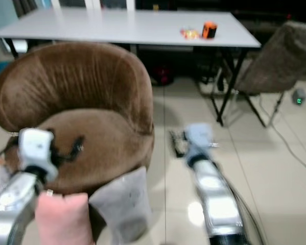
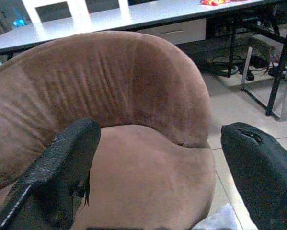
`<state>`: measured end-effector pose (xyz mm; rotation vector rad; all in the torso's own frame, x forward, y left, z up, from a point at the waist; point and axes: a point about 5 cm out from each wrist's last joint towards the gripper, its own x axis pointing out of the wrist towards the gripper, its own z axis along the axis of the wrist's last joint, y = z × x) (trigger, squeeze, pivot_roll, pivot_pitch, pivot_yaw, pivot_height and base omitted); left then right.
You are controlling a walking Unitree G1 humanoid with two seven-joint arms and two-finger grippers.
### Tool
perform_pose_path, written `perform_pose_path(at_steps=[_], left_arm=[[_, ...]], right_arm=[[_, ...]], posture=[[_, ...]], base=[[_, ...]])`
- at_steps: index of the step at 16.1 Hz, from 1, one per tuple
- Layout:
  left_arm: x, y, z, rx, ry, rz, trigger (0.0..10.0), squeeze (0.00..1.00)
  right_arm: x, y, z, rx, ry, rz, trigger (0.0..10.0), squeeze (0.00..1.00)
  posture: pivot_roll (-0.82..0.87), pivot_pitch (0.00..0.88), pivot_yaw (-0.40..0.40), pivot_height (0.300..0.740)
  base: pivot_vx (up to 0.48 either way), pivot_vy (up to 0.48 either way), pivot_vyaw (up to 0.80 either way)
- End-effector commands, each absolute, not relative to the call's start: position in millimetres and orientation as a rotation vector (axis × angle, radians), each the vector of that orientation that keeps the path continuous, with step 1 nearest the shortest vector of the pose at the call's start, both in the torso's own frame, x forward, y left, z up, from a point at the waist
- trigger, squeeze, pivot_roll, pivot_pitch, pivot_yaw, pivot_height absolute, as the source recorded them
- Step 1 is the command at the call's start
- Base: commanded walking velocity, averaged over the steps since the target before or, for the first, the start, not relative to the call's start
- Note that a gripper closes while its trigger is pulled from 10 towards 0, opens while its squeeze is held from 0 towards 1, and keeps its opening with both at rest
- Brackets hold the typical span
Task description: Move the pillow to the sofa from floor
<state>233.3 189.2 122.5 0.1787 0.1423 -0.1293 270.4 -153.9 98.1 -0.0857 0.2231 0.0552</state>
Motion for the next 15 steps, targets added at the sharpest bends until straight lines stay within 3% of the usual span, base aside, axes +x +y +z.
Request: perform_pose_path(at_steps=[1, 4, 7, 15], left_arm=[[233.4, 197.1, 125.8, 0.2, 0.135, -0.109, 10.0, 0.0], [235.6, 196.6, 126.5, 0.194, 0.13, -0.102, 10.0, 0.0], [237.7, 199.0, 128.1, 0.183, 0.109, -0.064, 10.0, 0.0], [237.8, 200.4, 129.6, 0.216, 0.1, -0.053, 10.0, 0.0]], right_arm=[[274.4, -141.7, 105.7, -0.075, 0.185, 0.091, 10.0, 1.0], [277.5, -142.7, 106.9, -0.078, 0.183, 0.087, 10.0, 1.0], [284.0, -140.9, 110.7, -0.093, 0.169, 0.104, 10.0, 1.0], [289.0, -133.7, 110.0, -0.092, 0.162, 0.15, 10.0, 1.0]], posture=[[-0.13, 0.0, -0.002, 0.74], [-0.13, 0.0, -0.007, 0.74], [-0.12, 0.0, -0.019, 0.74], [-0.11, 0.0, -0.024, 0.74]], base=[[0.341, 0.0, 0.0], [0.326, 0.0, 0.0], [0.0, 0.0, 0.0], [0.0, -0.305, 0.8]])
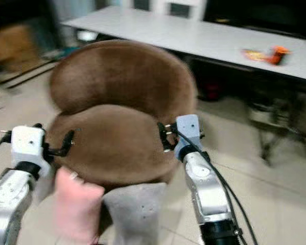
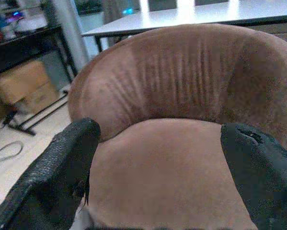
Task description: Move the pillow to the sofa from floor
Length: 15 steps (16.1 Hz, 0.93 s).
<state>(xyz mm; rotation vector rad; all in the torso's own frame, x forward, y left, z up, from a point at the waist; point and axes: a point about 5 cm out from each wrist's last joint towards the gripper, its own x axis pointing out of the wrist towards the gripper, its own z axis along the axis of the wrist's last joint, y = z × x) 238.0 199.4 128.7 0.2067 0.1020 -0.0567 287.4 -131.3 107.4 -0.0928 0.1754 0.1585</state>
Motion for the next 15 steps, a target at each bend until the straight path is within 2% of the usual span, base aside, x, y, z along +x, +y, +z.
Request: perform_pose_path(at_steps=[1, 6, 7, 8, 9, 15], left_arm=[[237.5, 201.4, 129.6, 0.222, 0.1, -0.05, 10.0, 0.0], [237.7, 204.1, 131.2, 0.28, 0.086, -0.049, 10.0, 0.0], [237.2, 204.9, 131.0, 0.282, 0.084, -0.047, 10.0, 0.0], [236.7, 206.3, 130.8, 0.283, 0.082, -0.042, 10.0, 0.0], [236.1, 207.6, 130.1, 0.282, 0.084, -0.04, 10.0, 0.0], [235.4, 214.2, 130.7, 0.259, 0.074, -0.009, 10.0, 0.0]], right_arm=[[289.0, -133.3, 109.8, -0.091, 0.162, 0.15, 10.0, 1.0], [284.9, -127.0, 106.6, -0.02, 0.177, 0.213, 10.0, 1.0], [284.2, -126.9, 105.0, -0.002, 0.186, 0.213, 10.0, 0.89], [283.6, -127.1, 104.4, 0.009, 0.188, 0.21, 10.0, 0.27], [282.9, -127.1, 104.1, 0.015, 0.186, 0.211, 10.0, 0.0], [281.5, -128.0, 104.1, 0.022, 0.184, 0.203, 10.0, 0.0]], posture=[[-0.11, 0.0, -0.022, 0.74], [-0.11, 0.0, -0.022, 0.74], [-0.11, 0.0, -0.023, 0.735], [-0.11, 0.0, -0.024, 0.726], [-0.11, 0.0, -0.023, 0.716], [-0.11, 0.0, -0.025, 0.646]], base=[[0.0, -0.375, 0.8], [0.0, 0.0, 0.0], [0.0, 0.0, 0.0], [0.0, 0.0, 0.0], [0.0, 0.0, 0.0], [0.0, 0.0, 0.0]])
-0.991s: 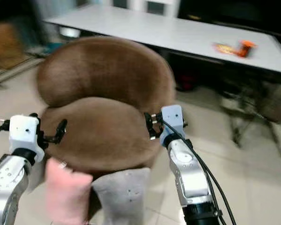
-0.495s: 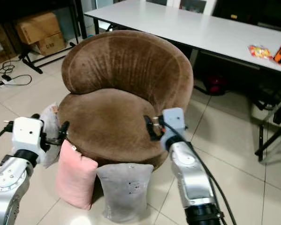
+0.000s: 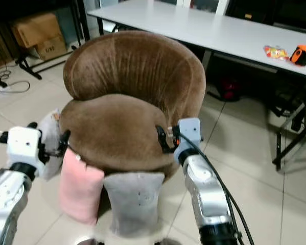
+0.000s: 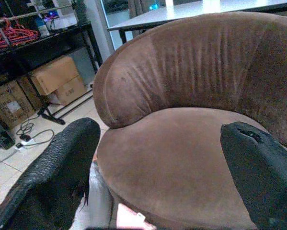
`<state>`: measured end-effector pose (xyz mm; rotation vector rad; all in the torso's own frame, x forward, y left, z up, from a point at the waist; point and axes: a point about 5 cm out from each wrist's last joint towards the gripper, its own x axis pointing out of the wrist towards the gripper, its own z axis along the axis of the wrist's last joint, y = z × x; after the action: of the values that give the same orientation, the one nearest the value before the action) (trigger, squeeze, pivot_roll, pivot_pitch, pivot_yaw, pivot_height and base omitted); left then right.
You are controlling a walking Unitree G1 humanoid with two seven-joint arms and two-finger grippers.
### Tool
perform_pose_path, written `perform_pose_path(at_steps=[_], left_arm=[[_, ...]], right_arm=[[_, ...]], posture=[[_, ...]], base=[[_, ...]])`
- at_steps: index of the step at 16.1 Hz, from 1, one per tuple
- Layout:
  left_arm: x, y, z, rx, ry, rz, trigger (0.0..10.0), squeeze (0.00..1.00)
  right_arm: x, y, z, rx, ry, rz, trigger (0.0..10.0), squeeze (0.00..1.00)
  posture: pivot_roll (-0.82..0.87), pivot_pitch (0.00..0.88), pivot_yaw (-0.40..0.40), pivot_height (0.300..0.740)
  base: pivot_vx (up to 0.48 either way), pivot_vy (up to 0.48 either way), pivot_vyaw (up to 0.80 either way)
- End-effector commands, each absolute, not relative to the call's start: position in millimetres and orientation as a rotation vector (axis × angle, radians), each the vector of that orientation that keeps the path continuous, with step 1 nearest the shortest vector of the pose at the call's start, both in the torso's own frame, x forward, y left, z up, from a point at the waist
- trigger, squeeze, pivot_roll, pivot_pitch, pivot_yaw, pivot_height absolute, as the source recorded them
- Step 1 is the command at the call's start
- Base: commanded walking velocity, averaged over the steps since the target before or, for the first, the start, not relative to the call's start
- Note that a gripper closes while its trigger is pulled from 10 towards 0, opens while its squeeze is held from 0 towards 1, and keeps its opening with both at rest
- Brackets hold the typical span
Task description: Move the pillow to the sofa from floor
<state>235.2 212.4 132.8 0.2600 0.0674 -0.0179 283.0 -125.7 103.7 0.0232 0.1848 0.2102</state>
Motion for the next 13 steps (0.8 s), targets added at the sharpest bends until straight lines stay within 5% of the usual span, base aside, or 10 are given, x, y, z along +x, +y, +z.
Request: perform_pose_path(at_steps=[1, 6, 13], left_arm=[[235.3, 214.1, 130.6, 0.254, 0.074, -0.011, 10.0, 0.0], [234.3, 213.2, 131.6, 0.22, 0.06, -0.021, 10.0, 0.0], [232.4, 214.9, 131.1, 0.207, 0.062, -0.023, 10.0, 0.0]], right_arm=[[281.6, -128.1, 104.2, 0.015, 0.18, 0.201, 10.0, 0.0], [281.5, -127.5, 104.3, 0.0, 0.174, 0.188, 10.0, 0.0], [281.8, -126.8, 102.5, 0.002, 0.181, 0.178, 10.0, 0.0]], posture=[[-0.11, 0.0, -0.024, 0.636], [-0.11, 0.0, -0.022, 0.606], [-0.1, 0.0, -0.024, 0.606]], base=[[0.0, 0.0, 0.0], [0.0, 0.0, 0.0], [0.357, 0.0, 0.0]])
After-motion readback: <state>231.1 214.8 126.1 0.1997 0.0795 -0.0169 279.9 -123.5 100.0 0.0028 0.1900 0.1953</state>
